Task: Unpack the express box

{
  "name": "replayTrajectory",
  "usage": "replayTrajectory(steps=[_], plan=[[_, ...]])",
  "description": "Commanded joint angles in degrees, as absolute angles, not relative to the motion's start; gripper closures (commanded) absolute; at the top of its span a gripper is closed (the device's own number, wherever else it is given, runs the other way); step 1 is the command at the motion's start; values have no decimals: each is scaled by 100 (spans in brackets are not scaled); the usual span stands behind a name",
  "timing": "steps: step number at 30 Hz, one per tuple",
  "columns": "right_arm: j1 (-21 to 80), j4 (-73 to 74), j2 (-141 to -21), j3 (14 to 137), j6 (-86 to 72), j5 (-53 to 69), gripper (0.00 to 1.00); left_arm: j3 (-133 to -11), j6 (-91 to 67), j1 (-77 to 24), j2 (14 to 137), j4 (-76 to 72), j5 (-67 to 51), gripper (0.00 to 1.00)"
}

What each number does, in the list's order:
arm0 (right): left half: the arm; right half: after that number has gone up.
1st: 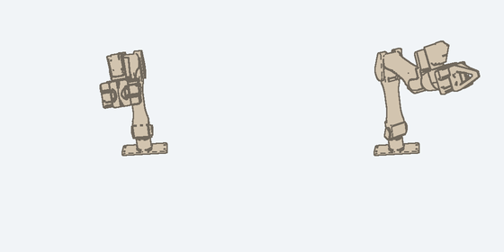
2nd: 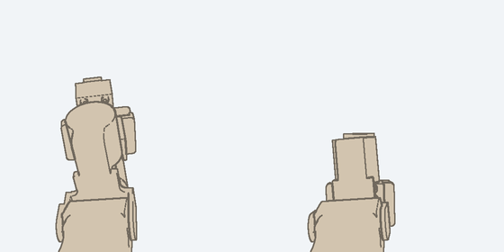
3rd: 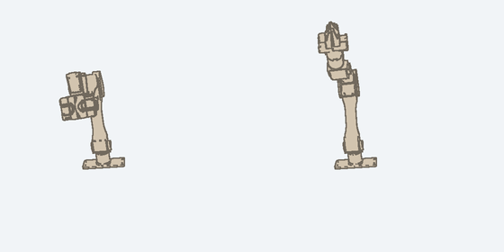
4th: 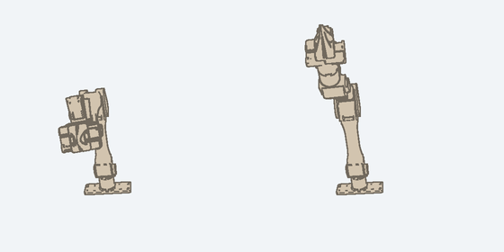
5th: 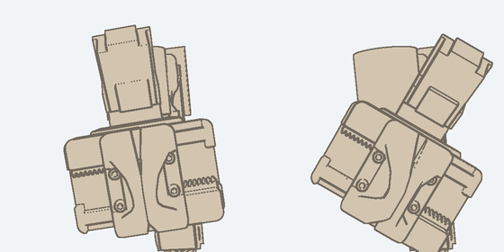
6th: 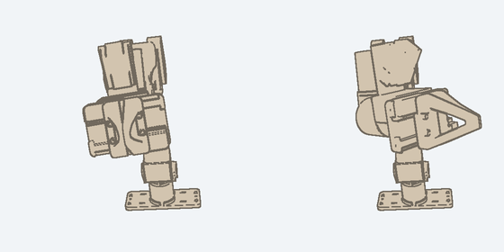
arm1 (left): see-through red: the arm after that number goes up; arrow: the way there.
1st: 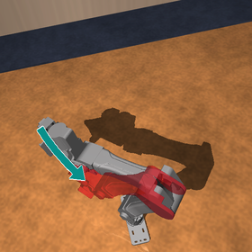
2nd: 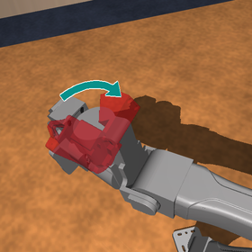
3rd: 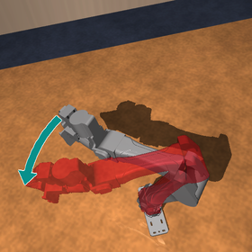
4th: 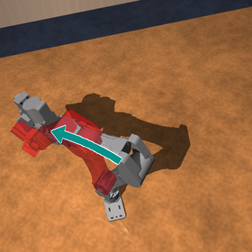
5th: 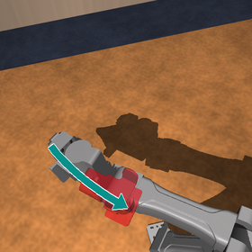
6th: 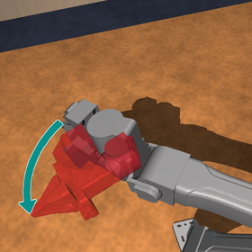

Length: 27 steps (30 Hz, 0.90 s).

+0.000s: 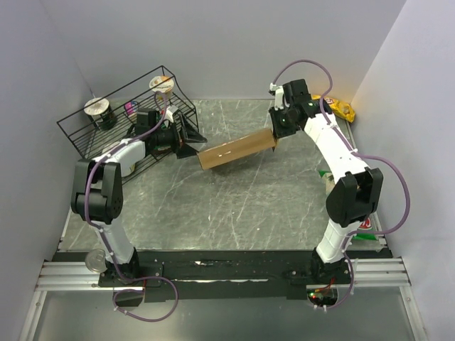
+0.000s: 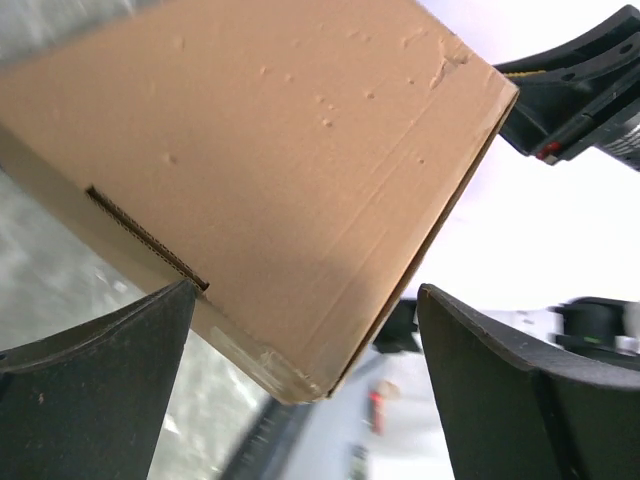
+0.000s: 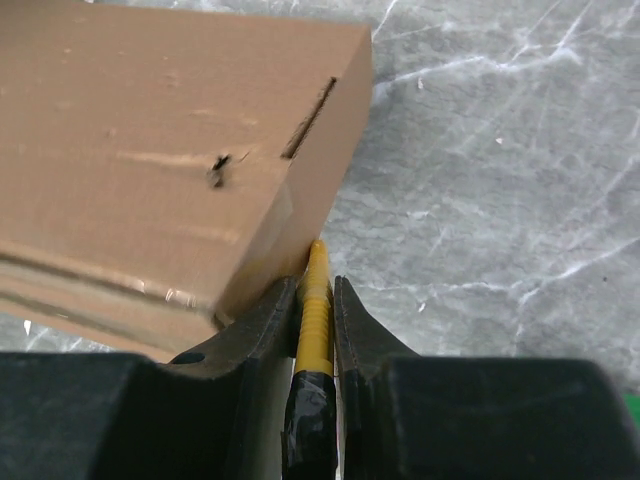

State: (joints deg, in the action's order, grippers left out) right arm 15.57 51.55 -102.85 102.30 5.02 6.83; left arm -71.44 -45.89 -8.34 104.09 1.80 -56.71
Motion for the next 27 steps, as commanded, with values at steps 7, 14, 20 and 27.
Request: replayTrajectory(steps=[7,14,20,27], plan=[[1758,4975,-10362,10432,106,1758,100,-7743,-5511,-1063,10749,-545,-6539,2],[1749,5001,-10468,10476,9,1960,100,-8006,-5598,-1107,10933,-554,-6556,1],[1749,5159,-10407,10354,-334,2381,100,-8121,-5975,-1107,11127,-578,-6688,4],[1556,5238,-10388,10142,-684,3101,100,-8753,-6408,-1107,11644,-844,-6768,4]])
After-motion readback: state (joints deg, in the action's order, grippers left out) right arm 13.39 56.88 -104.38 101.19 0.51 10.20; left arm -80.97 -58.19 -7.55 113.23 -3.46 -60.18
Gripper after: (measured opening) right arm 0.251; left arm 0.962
